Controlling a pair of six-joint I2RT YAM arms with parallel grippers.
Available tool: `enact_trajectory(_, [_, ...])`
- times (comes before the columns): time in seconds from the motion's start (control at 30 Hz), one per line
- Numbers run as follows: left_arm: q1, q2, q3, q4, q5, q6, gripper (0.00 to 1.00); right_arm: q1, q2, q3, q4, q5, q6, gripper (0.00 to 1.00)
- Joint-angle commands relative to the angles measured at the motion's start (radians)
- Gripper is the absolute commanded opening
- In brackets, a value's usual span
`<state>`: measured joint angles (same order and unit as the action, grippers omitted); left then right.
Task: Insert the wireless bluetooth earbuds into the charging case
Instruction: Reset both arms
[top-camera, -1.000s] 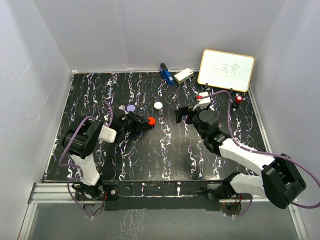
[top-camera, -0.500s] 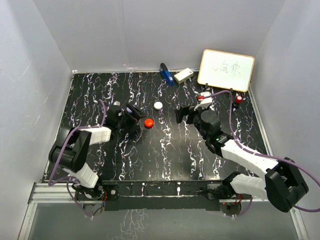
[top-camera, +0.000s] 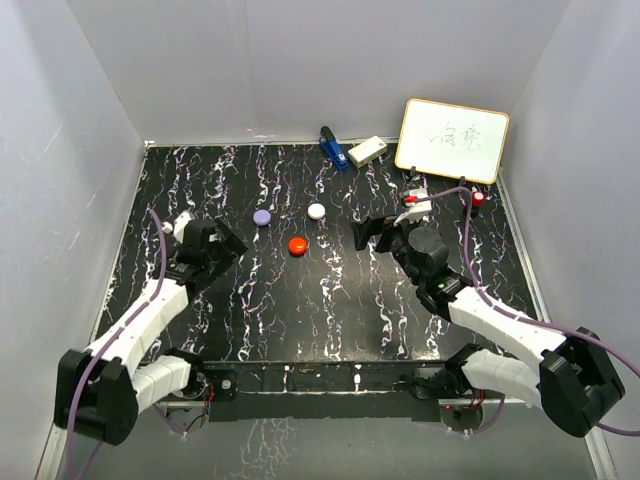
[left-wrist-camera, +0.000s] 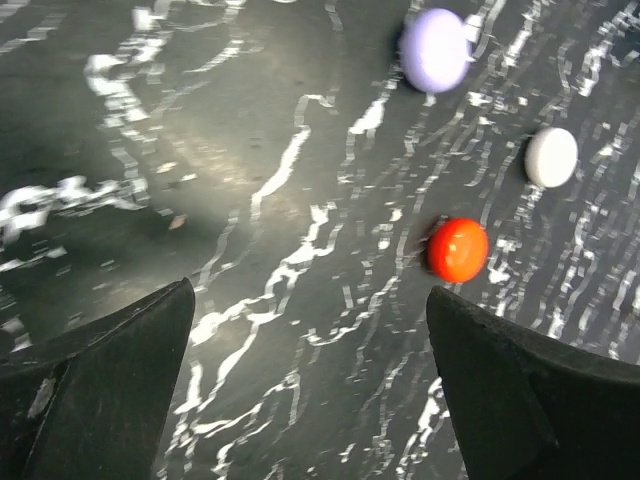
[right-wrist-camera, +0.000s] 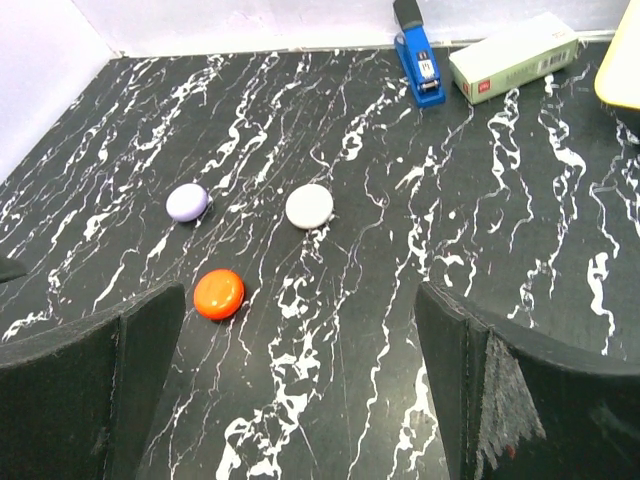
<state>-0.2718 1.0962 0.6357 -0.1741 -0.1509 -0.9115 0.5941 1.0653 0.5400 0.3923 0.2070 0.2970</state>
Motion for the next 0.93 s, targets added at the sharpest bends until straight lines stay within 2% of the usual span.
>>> enact_trajectory(0.0, [0.004,-0.173,-0.019,-0.283,-0.233,-0.018,0.99,-0.003,-0.052,-0.033,0.04,0.037,0.061,0.98])
enact_trajectory(0.13, [0.005,-0.329,-0.074,-0.342,-0.359,-0.054,0.99,-0.003,-0.069,-0.078,0.02,0.081,0.128,0.98])
enact_trajectory(0.27, [0.006,-0.404,-0.11,-0.395,-0.45,-0.115,0.99,-0.002,-0.067,-0.123,0.002,0.07,0.151,0.98])
enact_trajectory(0.57, [0.006,-0.318,-0.083,-0.511,-0.567,-0.246,0.99,-0.002,-0.063,-0.133,-0.002,0.051,0.155,0.98])
enact_trajectory(0.73, [0.006,-0.284,-0.073,-0.503,-0.58,-0.256,0.99,-0.003,-0.055,-0.126,-0.034,0.045,0.162,0.98])
enact_trajectory(0.9, [0.005,-0.318,-0.094,-0.446,-0.555,-0.245,0.99,-0.002,-0.084,-0.144,-0.058,0.039,0.171,0.98])
